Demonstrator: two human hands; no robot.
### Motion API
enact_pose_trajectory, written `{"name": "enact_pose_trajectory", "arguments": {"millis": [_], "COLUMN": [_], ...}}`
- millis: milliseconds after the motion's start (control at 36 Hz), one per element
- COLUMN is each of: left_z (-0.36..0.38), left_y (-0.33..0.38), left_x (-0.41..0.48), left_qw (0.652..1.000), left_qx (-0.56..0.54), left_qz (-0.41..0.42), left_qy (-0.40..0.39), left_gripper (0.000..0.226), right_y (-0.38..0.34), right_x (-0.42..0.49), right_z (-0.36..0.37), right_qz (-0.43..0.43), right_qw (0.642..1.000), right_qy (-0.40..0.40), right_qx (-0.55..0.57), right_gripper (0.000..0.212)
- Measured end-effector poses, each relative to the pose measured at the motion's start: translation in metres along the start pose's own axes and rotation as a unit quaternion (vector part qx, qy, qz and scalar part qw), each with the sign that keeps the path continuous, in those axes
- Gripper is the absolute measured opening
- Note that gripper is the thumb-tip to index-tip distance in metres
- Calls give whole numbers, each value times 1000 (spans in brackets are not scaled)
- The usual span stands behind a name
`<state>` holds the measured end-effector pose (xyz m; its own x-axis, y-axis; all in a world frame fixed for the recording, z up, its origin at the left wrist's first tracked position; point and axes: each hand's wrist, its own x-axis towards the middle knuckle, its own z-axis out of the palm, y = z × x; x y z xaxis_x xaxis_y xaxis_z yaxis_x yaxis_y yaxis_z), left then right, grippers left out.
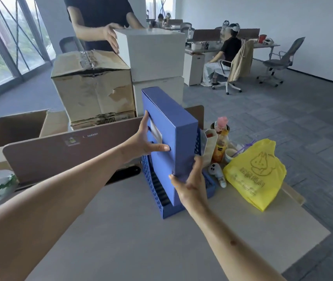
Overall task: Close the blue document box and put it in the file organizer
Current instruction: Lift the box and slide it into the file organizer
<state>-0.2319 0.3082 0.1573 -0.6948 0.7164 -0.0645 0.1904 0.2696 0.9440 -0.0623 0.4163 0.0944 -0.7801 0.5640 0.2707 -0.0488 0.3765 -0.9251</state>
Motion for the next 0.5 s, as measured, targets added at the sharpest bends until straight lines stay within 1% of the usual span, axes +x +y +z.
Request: {"name": "enact_pose_trajectory", "arguments": {"millis": [111,194,278,361,444,500], "left_z": [-1,-3,-3,-1,1,3], "left_y": [-9,-18,-27,-34,-48,-57], "left_x": [0,1,3,4,6,6], "left_qw": [999,999,999,999,999,999], "left_qx": [-7,2,5,11,14,3], "left_qz": [40,52,47,39,31,34], "left_qy": [-1,-6,-11,-7,0,4], "left_gripper": [128,136,133,138,143,139], "right_y": [17,30,41,51,62,68], "right_x": [1,1,1,0,-1,-2], "right_z": [15,26,35,40,44,47], "right_qz": [4,14,13,17,33,49], "right_qw": [1000,1000,999,999,999,998], "right_qy": [11,14,20,20,11,7], "right_qx": [14,22,22,26,34,44], "right_gripper": [61,62,63,62,61,59]}}
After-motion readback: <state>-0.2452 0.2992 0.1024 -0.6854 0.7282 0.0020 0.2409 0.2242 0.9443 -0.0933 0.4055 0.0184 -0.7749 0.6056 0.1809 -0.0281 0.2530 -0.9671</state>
